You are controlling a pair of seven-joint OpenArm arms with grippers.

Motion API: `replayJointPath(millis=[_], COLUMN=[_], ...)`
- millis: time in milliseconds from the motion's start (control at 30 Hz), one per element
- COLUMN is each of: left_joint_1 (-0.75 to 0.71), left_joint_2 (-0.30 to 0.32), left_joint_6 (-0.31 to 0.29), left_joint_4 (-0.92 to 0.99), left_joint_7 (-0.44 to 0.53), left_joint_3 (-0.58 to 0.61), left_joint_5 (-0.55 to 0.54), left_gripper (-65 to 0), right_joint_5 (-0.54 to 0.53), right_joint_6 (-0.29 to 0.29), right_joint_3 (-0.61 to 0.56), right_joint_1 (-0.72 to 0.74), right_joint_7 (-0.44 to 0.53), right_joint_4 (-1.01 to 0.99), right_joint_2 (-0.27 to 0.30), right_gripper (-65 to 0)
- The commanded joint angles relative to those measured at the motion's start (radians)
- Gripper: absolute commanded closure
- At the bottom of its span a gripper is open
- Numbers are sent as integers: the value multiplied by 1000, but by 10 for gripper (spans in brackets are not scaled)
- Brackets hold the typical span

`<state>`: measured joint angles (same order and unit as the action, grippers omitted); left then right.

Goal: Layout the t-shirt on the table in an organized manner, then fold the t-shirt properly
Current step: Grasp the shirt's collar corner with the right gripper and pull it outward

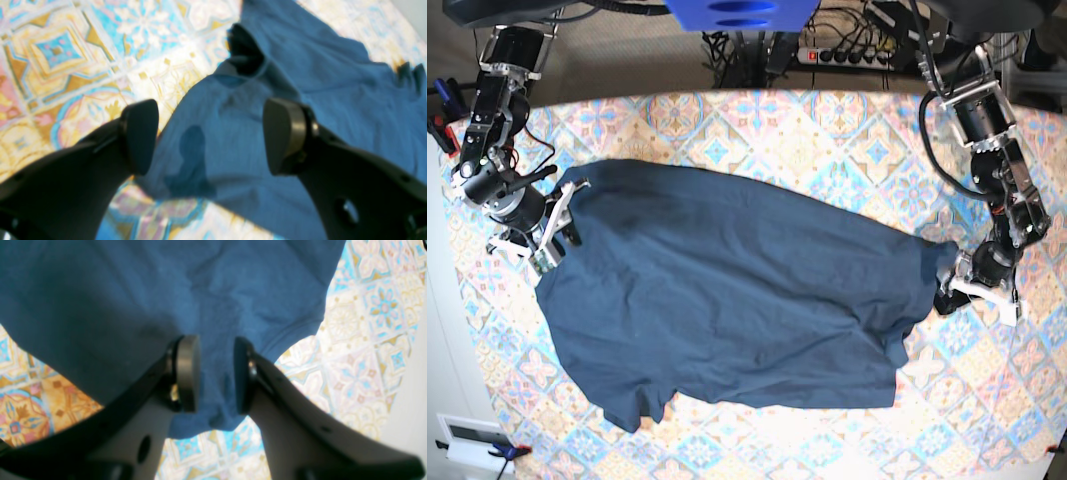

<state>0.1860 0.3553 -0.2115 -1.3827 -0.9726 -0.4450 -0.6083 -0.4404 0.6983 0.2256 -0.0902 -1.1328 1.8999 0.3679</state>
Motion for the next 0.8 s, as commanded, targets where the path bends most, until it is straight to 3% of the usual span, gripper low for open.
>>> replayJointPath(millis=[0,100,267,333,500,667,733,767], left_joint_1=[-33,-102,-188,-190,-150,-38,10,27], left_joint_2=[15,15,8,-25,-92,-115,-123,-124], left_joint_6=[-1,-1,-1,-1,-1,-1,-6,-7], left_joint_4=[-36,-44,-39,-36,3,222,283,296], left_joint_7=[8,8,11,14,10,16,22,34], left_joint_3=[-39,-114,-116,-123,-123,-123,-123,-123], left_joint_5=[-23,-43,-46,-46,-43,-46,-46,-48], left_gripper=[-484,-484,-484,-484,-484,-482,-446,-397], right_joint_5=[-15,-15,-15,-15,-15,-15,-15,-15], right_joint_6=[0,0,0,0,0,0,0,0], right_joint_3=[-13,-41,-45,-45,-45,-44,-44,-44], right_joint_1=[14,14,14,14,14,14,14,14], right_joint_7=[20,20,20,20,20,20,20,20], right_joint_4=[17,19,19,19,19,19,19,19], right_joint_2=[13,13,13,13,13,13,13,13], right_gripper=[-168,-168,-168,-168,-168,-168,-168,-168])
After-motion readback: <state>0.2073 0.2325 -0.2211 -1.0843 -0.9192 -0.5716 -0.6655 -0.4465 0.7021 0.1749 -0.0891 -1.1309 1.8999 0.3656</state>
